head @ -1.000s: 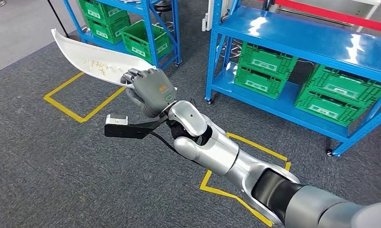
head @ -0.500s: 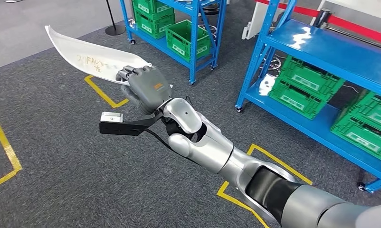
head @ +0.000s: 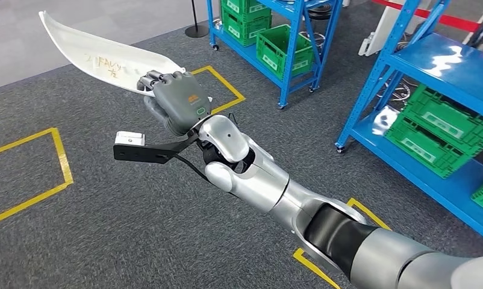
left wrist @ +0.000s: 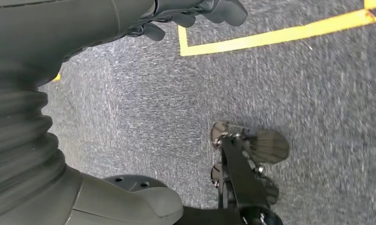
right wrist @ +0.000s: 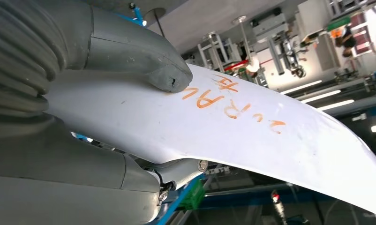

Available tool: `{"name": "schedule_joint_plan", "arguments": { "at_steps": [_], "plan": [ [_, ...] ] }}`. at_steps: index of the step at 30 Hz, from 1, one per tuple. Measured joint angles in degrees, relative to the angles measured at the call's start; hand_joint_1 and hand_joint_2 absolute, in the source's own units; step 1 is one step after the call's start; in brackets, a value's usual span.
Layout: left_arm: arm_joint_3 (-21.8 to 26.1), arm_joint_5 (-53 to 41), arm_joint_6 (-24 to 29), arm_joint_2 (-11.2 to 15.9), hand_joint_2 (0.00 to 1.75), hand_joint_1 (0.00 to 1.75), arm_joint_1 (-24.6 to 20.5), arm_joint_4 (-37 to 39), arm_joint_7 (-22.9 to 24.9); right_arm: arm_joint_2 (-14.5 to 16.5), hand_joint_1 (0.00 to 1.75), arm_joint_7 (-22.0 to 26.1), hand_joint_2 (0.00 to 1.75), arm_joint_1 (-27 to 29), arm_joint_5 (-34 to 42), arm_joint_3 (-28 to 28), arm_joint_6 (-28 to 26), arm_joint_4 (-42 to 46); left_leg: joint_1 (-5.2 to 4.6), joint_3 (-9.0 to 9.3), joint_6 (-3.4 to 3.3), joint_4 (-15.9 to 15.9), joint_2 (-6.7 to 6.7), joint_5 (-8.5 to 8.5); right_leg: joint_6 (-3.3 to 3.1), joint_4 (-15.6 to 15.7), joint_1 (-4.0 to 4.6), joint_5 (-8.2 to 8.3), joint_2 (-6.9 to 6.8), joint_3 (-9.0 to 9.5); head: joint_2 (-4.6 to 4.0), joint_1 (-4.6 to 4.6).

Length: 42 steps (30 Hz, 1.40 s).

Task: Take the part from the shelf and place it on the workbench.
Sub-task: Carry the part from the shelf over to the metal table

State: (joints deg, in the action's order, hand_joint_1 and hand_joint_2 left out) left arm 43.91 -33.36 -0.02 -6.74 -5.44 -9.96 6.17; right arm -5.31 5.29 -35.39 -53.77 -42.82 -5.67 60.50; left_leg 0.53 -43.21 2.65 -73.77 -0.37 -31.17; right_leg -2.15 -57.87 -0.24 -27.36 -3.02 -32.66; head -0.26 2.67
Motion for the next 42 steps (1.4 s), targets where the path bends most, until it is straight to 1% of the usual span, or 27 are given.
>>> {"name": "schedule_joint_plan", "arguments": {
  "at_steps": [1, 3, 5, 8, 10, 12, 14, 15, 16, 17, 19, 21, 23, 24, 25, 27, 29, 30, 31, 32, 33, 35, 36, 38, 39, 41, 42],
  "plan": [
    [0.0, -0.1, 0.0, 0.2, 1.75, 0.00, 0.0, 0.0, 0.1, 0.0, 1.75, -0.2, 1.75, -0.1, -0.1, 0.0, 0.0, 0.0, 0.06, 1.33, 0.08, 2.3, 0.38, 1.40, 0.07, 0.0, -0.01, -0.07, -0.80, 0.01, 0.00, -0.01],
    [0.0, -0.2, 0.0, 0.5, 1.75, 0.00, -0.2, -0.1, 0.4, 0.2, 1.75, -0.6, 1.75, -0.3, -0.4, 0.0, 0.0, 0.0, -0.02, 5.79, -0.02, 10.2, 2.65, 4.45, 0.49, -0.3, 0.12, -0.38, -2.22, 0.03, 0.00, -0.03],
    [0.0, -0.2, -0.1, 0.6, 1.75, 0.00, -0.4, -0.2, 0.4, 0.4, 1.75, -1.0, 1.75, -0.6, -0.6, 0.0, 0.1, 0.1, -0.23, 8.28, -0.76, 14.9, 4.15, 5.68, 1.06, -0.6, 0.43, -0.72, -3.36, 0.07, 0.00, 0.15],
    [0.0, -0.6, -0.1, 0.7, 1.75, 0.00, -0.4, -0.2, 0.6, 0.8, 1.75, -2.0, 1.75, -0.7, -1.1, 0.0, 0.7, 0.7, -0.34, 8.10, -1.98, 15.2, 2.47, 5.86, 1.87, -0.7, 0.42, -1.09, -4.56, 0.36, 0.00, 0.35],
    [0.0, -0.8, -0.1, 0.7, 1.75, 0.00, -0.2, -0.2, 0.8, 0.9, 1.75, -2.6, 1.75, -0.4, -1.5, 0.0, 0.8, 1.4, -0.12, 8.15, -2.61, 15.4, 1.21, 6.13, 2.54, -3.1, 0.07, -2.86, -2.10, -0.48, 0.00, 0.42],
    [0.0, -0.9, -0.1, 0.8, 1.75, 0.00, -0.2, -0.2, 0.9, 0.7, 1.75, -2.9, 1.75, 0.3, -1.8, 0.0, 0.9, 2.0, -0.01, 8.10, -3.03, 15.5, -0.14, 6.27, 2.92, -10.1, -0.13, -6.48, 1.50, -3.68, 0.00, 0.50],
    [0.0, -1.1, -0.1, 0.8, 1.75, 0.00, 0.1, -0.2, 1.0, 0.5, 1.75, -3.0, 1.75, 1.4, -2.1, 0.0, 1.2, 2.2, -0.08, 7.97, -3.21, 15.4, -1.80, 6.35, 2.89, -17.1, -0.09, -8.88, 2.74, -7.28, 0.00, 0.55],
    [0.1, -1.2, -0.1, 0.8, 1.75, 0.00, 0.4, -0.2, 1.1, 0.4, 1.75, -3.0, 1.75, 1.9, -2.2, 0.0, 1.4, 2.3, -0.12, 7.93, -3.21, 15.4, -2.69, 6.39, 2.72, -17.9, -0.06, -8.49, 2.96, -7.90, 0.00, 0.55],
    [0.1, -1.3, -0.1, 0.8, 1.75, 0.00, 0.6, -0.2, 1.1, 0.4, 1.75, -3.0, 1.75, 2.2, -2.3, 0.0, 1.6, 2.5, -0.16, 7.91, -3.16, 15.4, -3.54, 6.45, 2.45, -16.1, -0.03, -6.92, 3.25, -7.21, 0.00, 0.56],
    [0.1, -1.3, -0.1, 0.8, 1.75, 0.00, 0.8, -0.2, 1.2, 0.4, 1.75, -3.0, 1.75, 2.4, -2.3, 0.1, 1.7, 2.7, -0.17, 7.90, -3.08, 15.3, -4.38, 6.52, 2.11, -12.3, -0.01, -4.67, 3.97, -5.49, 0.00, 0.55],
    [0.1, -1.4, -0.1, 0.7, 1.75, 0.00, 1.0, -0.2, 1.2, 0.3, 1.75, -3.0, 1.75, 2.4, -2.3, 0.1, 1.8, 3.1, -0.17, 7.76, -2.74, 15.2, -5.91, 6.70, 1.54, -4.1, 0.04, -1.36, 6.54, -1.70, 0.00, 0.55],
    [0.1, -1.5, -0.1, 0.7, 1.75, 0.00, 1.0, -0.2, 1.2, 0.3, 1.75, -3.0, 1.75, 2.4, -2.3, 0.2, 1.8, 3.3, -0.06, 7.40, -2.13, 15.3, -7.26, 6.96, 1.36, -1.0, 0.28, -0.64, 7.51, -0.30, 0.00, 0.58],
    [0.1, -1.6, -0.2, 0.8, 1.75, 0.00, 1.4, -0.2, 1.2, 0.4, 1.75, -3.0, 1.75, 2.3, -2.3, 0.2, 1.9, 3.5, -0.03, 6.92, -1.44, 15.5, -8.12, 7.28, 1.04, -0.7, 0.32, -0.32, 5.99, -0.18, 0.00, 0.60],
    [0.1, -1.6, -0.2, 0.8, 1.75, 0.00, 1.5, -0.2, 1.2, 0.5, 1.75, -3.0, 1.75, 2.3, -2.4, 0.3, 1.9, 3.7, -0.14, 6.60, -1.23, 15.2, -7.17, 7.04, 0.70, -0.3, 0.21, -0.09, 5.30, -0.04, 0.00, 0.56],
    [0.1, -1.7, -0.2, 0.8, 1.75, 0.00, 1.6, -0.2, 1.2, 0.7, 1.75, -3.0, 1.75, 2.3, -2.4, 0.3, 2.0, 3.8, -0.27, 5.92, -1.06, 14.0, -5.49, 6.16, 0.36, 0.0, 0.08, 0.16, 4.57, 0.10, 0.00, 0.45],
    [0.1, -1.8, -0.2, 0.8, 1.75, 0.00, 1.5, -0.1, 1.1, 0.8, 1.75, -3.2, 1.75, 2.5, -2.6, 0.3, 2.1, 4.1, -0.35, 3.26, -0.77, 8.1, -1.54, 2.56, -0.11, 0.3, 0.06, 0.32, 2.97, 0.22, 0.00, 0.24],
    [0.1, -2.0, -0.2, 0.8, 1.75, 0.00, 1.4, -0.1, 1.0, 0.8, 1.75, -3.5, 1.75, 3.2, -2.9, 0.4, 2.3, 4.2, -0.11, 0.27, -0.30, 1.0, -0.30, -0.57, -0.24, 0.3, 0.12, 0.23, 1.17, 0.19, 0.00, 0.17],
    [0.1, -2.2, -0.3, 0.9, 1.75, 0.00, 1.5, -0.1, 1.0, 0.8, 1.75, -3.6, 1.75, 3.6, -3.0, 0.4, 2.4, 4.3, 0.02, -0.13, -0.10, -0.4, -0.14, -0.75, -0.22, 0.3, 0.11, 0.18, 0.32, 0.18, 0.00, 0.17],
    [0.1, -2.5, -0.3, 0.9, 1.75, 0.00, 1.5, -0.1, 1.1, 0.8, 1.75, -3.6, 1.75, 4.0, -3.2, 0.4, 2.6, 4.3, 0.14, 0.67, 0.07, 0.6, 0.14, 0.15, -0.12, 0.2, 0.06, 0.11, -0.51, 0.18, 0.00, 0.18],
    [0.1, -2.7, -0.4, 0.9, 1.75, 0.00, 1.6, -0.1, 1.2, 0.8, 1.75, -3.6, 1.75, 4.1, -3.2, 0.4, 2.7, 4.4, 0.23, 2.62, 0.21, 3.9, 0.77, 1.81, 0.06, 0.1, -0.02, -0.02, -1.28, 0.21, 0.00, 0.18],
    [0.1, -2.9, -0.5, 1.0, 1.75, 0.00, 1.6, -0.2, 1.3, 0.8, 1.75, -3.6, 1.75, 4.2, -3.3, 0.4, 2.9, 4.4, 0.22, 4.96, 0.28, 8.2, 2.18, 3.28, 0.33, -0.1, -0.04, -0.22, -2.00, 0.25, 0.00, 0.15],
    [0.1, -3.1, -0.7, 0.9, 1.75, 0.00, 1.4, -0.2, 1.5, 0.6, 1.75, -3.4, 1.75, 4.2, -3.3, 0.5, 3.0, 4.4, 0.05, 8.33, -0.27, 14.2, 4.11, 5.04, 1.00, -0.5, 0.21, -0.66, -3.23, 0.25, 0.00, 0.18],
    [0.1, -3.3, -0.8, 0.9, 1.75, 0.00, 1.3, -0.2, 1.5, 0.5, 1.75, -3.1, 1.75, 4.1, -3.3, 0.5, 3.0, 4.4, -0.06, 8.70, -0.73, 15.0, 4.35, 5.08, 1.28, -0.7, 0.40, -0.78, -3.77, 0.27, 0.00, 0.26],
    [0.1, -3.6, -0.9, 0.9, 1.75, 0.00, 1.4, -0.2, 1.6, 0.2, 1.75, -2.4, 1.75, 4.0, -3.0, 0.5, 3.0, 4.4, -0.13, 8.49, -1.62, 14.9, 2.83, 5.27, 1.74, -0.7, 0.47, -0.95, -4.87, 0.43, 0.00, 0.42],
    [0.1, -3.7, -0.9, 0.9, 1.75, 0.00, 1.4, -0.2, 1.7, 0.0, 1.75, -2.0, 1.75, 3.9, -2.8, 0.6, 3.0, 4.4, -0.06, 8.45, -1.96, 14.9, 2.17, 5.37, 2.04, -1.0, 0.33, -1.30, -4.61, 0.44, 0.00, 0.47],
    [0.1, -3.9, -1.0, 0.8, 1.75, 0.00, 1.3, -0.2, 1.7, -0.5, 1.75, -1.3, 1.75, 3.5, -2.1, 0.6, 3.0, 4.4, 0.16, 8.47, -2.61, 15.1, 0.87, 5.57, 2.66, -4.3, -0.04, -3.53, -1.71, -0.94, 0.00, 0.60],
    [0.1, -3.9, -1.0, 0.8, 1.75, 0.00, 1.2, -0.2, 1.7, -0.9, 1.75, -0.9, 1.75, 3.3, -1.7, 0.7, 2.9, 4.4, 0.23, 8.42, -2.84, 15.1, 0.17, 5.64, 2.89, -7.8, -0.19, -5.27, 0.33, -2.57, 0.00, 0.70]
  ]
}}
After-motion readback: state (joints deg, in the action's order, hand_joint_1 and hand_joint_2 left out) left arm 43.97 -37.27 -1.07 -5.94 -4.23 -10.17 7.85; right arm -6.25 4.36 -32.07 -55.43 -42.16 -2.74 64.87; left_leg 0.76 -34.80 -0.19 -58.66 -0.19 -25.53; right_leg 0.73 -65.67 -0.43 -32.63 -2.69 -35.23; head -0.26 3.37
